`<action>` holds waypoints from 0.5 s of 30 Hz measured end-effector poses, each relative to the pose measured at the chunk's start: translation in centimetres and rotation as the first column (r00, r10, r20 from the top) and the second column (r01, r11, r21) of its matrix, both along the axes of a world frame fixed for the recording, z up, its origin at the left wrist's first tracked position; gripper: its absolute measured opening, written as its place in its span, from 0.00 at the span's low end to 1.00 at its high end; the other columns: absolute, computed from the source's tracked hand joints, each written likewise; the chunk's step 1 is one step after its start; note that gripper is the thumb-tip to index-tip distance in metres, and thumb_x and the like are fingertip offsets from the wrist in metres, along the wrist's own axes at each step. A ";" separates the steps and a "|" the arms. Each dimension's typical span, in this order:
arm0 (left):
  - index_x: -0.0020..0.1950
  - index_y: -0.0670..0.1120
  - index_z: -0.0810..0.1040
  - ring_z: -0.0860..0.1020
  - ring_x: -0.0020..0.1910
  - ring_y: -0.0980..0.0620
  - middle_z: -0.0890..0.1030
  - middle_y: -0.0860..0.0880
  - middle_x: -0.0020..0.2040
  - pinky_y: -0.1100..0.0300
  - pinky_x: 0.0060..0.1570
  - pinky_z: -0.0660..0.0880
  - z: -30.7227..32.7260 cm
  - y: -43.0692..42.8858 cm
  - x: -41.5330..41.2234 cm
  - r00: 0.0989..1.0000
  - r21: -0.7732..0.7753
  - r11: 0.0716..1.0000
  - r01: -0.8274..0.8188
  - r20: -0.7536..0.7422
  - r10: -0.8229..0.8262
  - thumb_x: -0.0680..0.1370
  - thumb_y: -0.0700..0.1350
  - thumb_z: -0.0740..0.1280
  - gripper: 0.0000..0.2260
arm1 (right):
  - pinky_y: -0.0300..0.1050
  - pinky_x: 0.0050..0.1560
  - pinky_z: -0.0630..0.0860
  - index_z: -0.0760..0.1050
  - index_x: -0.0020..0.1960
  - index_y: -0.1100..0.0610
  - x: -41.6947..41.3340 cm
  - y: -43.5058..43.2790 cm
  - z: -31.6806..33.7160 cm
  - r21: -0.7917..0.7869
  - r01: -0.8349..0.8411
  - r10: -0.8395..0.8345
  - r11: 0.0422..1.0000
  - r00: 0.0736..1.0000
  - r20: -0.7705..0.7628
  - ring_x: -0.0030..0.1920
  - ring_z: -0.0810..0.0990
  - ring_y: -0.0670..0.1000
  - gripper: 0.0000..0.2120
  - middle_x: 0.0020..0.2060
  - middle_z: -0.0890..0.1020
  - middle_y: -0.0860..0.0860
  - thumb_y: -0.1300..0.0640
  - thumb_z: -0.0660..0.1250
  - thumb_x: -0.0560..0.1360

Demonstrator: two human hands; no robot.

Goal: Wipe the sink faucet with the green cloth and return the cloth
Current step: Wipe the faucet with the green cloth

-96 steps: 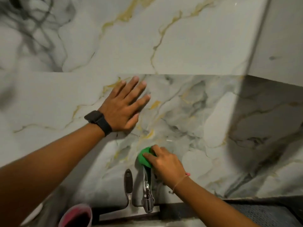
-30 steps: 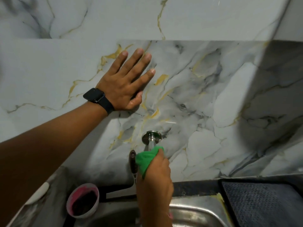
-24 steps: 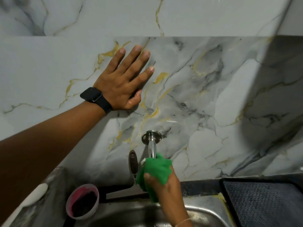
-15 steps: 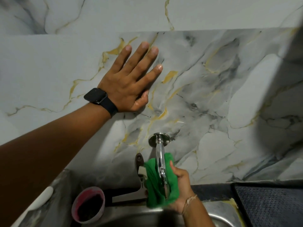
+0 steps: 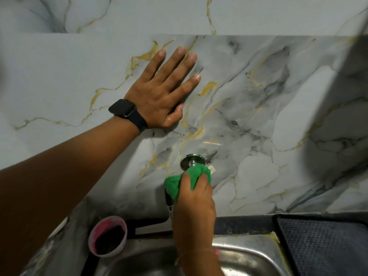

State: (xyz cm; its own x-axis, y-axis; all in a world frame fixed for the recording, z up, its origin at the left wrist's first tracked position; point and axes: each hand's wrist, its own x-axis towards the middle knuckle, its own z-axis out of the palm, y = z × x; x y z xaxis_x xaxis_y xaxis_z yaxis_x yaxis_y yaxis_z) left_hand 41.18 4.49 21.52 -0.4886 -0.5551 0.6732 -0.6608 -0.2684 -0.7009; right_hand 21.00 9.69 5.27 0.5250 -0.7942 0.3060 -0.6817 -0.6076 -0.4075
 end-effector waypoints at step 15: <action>0.78 0.44 0.61 0.62 0.76 0.34 0.65 0.36 0.77 0.36 0.74 0.58 -0.2 -0.2 0.3 1.000 -0.017 1.000 0.009 0.009 -0.009 0.76 0.53 0.56 0.31 | 0.62 0.59 0.79 0.79 0.60 0.62 -4.8 -3.4 -4.2 0.755 -0.624 -0.541 0.201 0.572 0.617 0.55 0.84 0.64 0.21 0.52 0.86 0.61 0.57 0.69 0.69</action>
